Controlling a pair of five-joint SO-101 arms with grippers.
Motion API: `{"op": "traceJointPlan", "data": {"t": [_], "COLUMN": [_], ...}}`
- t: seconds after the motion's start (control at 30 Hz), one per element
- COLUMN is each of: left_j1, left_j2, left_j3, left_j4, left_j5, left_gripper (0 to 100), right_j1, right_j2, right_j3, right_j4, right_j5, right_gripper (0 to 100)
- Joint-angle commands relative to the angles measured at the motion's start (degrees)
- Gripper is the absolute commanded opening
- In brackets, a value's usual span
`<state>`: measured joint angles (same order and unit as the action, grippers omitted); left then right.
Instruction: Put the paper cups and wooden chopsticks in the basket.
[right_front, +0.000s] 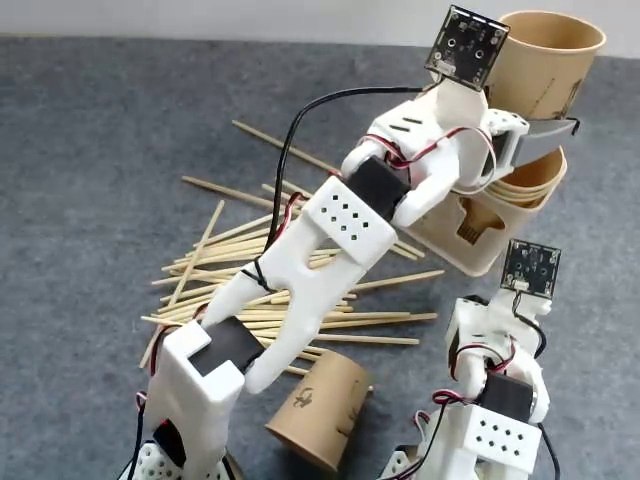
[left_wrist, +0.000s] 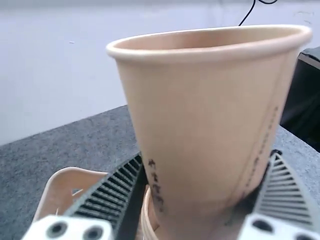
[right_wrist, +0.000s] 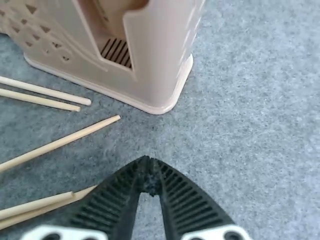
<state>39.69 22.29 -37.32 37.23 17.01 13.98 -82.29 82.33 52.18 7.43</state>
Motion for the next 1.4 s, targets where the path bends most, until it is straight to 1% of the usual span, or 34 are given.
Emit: {"op": "traceJointPlan", "data": {"t": [0.0,0.23,0.27,0.33,0.43,0.5,0.57,0.7,0.93,1.1,1.23,1.37], "left_j1": [-2.07,-2.77,-2.77,-2.77,-2.77,-2.33,-1.45,-0.92,-1.19,-1.27,-0.92,-0.66], "left_j2": [-1.10,-1.10,-1.10,-1.10,-1.10,-1.10,-1.10,-0.66,-0.57,-1.36,-2.86,-2.77], "left_j3": [-3.12,-3.12,-3.12,-3.12,-3.12,-3.30,-4.97,-8.92,-9.45,-10.15,-12.79,-12.88], "left_j4": [0.09,0.35,0.35,0.35,1.41,4.75,8.26,12.48,12.57,12.66,13.89,13.80], "left_j5": [0.53,0.62,1.05,4.13,6.07,6.07,6.07,6.24,6.42,10.73,15.91,16.97], "left_gripper": [32,32,32,33,41,47,50,50,50,50,50,50], "right_j1": [0.22,0.22,0.22,0.22,0.22,0.22,0.22,0.22,0.22,0.22,0.31,0.31], "right_j2": [-0.92,-0.92,-0.92,-0.92,-0.92,-0.92,-0.92,-0.92,-0.92,-0.92,-0.92,-0.92], "right_j3": [-0.66,-0.66,-0.66,-0.66,-0.66,-0.66,-0.66,-0.75,-0.75,-0.75,-0.75,-0.75], "right_j4": [-1.19,-1.19,-1.19,-1.19,-1.19,-1.19,-1.19,-1.19,-1.19,-1.19,-1.19,-1.19], "right_j5": [-0.09,-0.09,-0.09,-0.09,-0.09,-0.09,-0.09,-0.09,-0.09,-0.09,-0.09,-0.09], "right_gripper": [0.6,0.6,0.6,0.6,0.6,0.6,0.6,0.6,0.6,0.6,0.6,0.6]}}
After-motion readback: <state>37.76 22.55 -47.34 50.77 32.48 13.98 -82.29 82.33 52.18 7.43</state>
